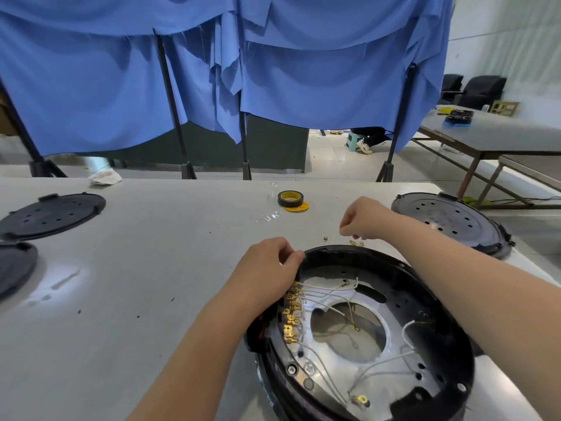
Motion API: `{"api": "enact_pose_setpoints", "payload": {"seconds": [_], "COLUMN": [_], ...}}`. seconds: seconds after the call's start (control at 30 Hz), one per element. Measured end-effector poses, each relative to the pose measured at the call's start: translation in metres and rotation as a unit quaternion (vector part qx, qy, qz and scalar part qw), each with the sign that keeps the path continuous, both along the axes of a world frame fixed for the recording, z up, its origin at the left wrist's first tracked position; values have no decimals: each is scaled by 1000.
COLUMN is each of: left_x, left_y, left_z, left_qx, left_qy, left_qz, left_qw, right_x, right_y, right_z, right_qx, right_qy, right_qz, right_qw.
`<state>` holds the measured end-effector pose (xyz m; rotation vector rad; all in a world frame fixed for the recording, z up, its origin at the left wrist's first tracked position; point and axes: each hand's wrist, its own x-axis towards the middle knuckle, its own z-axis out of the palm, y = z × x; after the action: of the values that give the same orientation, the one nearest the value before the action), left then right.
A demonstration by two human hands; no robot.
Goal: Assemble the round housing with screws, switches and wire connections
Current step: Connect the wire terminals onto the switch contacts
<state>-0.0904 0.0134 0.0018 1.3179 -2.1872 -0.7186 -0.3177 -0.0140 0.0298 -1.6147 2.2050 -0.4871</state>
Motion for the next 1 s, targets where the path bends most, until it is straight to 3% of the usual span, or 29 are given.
{"api": "enact_pose_setpoints", "payload": {"seconds": [0.4,0.8,0.87,1.0], "left_x": [-3,-2,-2,-1], "left_y": [1,1,1,0], "left_z": [0,0,1,2], "left_qx": [-11,-4,-1,1], "left_qy": [-2,-1,-2,-8], "left_qz": [4,-6,-5,-8], "left_qw": [1000,1000,1000,1000], "right_x": [27,20,20,29], "right_y": [-27,-24,-20,0], "right_z": [-23,-26,-20,7], "right_qx": [18,27,9,-81], "right_qy": [75,79,58,-76], "right_qz": [49,38,39,34], "right_qw": [996,996,997,993]}}
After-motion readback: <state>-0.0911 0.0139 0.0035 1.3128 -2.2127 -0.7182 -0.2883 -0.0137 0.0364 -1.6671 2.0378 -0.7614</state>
